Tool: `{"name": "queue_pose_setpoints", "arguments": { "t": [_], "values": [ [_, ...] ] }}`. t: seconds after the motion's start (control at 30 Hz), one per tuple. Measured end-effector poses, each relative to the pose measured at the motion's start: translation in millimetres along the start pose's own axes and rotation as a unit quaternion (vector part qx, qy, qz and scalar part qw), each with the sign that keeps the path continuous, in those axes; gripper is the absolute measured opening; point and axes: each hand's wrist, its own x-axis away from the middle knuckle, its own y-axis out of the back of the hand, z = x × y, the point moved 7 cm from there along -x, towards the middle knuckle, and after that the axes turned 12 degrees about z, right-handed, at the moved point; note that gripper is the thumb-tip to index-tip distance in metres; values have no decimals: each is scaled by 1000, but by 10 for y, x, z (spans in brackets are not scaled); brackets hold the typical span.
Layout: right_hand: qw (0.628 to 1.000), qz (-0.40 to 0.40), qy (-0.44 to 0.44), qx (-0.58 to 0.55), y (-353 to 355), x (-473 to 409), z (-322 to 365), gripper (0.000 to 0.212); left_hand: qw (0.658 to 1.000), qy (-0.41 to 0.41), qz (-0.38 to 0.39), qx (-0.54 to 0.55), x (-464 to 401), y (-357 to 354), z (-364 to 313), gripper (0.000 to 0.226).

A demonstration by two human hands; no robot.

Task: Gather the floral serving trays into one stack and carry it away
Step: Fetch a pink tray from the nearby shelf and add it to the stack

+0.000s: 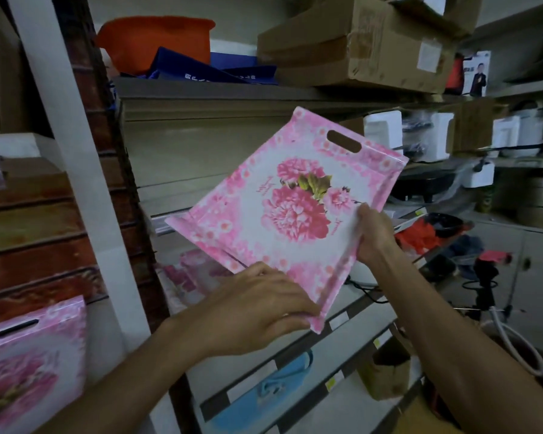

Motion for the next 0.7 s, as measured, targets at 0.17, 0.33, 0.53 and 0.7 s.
{"name": "queue_pose_setpoints", "arguments": {
  "t": [0.17,0.33,0.53,0.7],
  "values": [
    [997,-9,56,44,249,274,-21,25,992,42,-55,109,63,-87,135,32],
    [995,16,80,63,330,537,-87,33,948,150,-247,133,434,92,643,32],
    [991,64,90,78,92,874,-257,33,835,305,-297,348,949,-111,1157,39],
    [984,126,87,87,-218,1105,-510,19,767,333,-312,452,1288,-386,1180,30]
  ]
}}
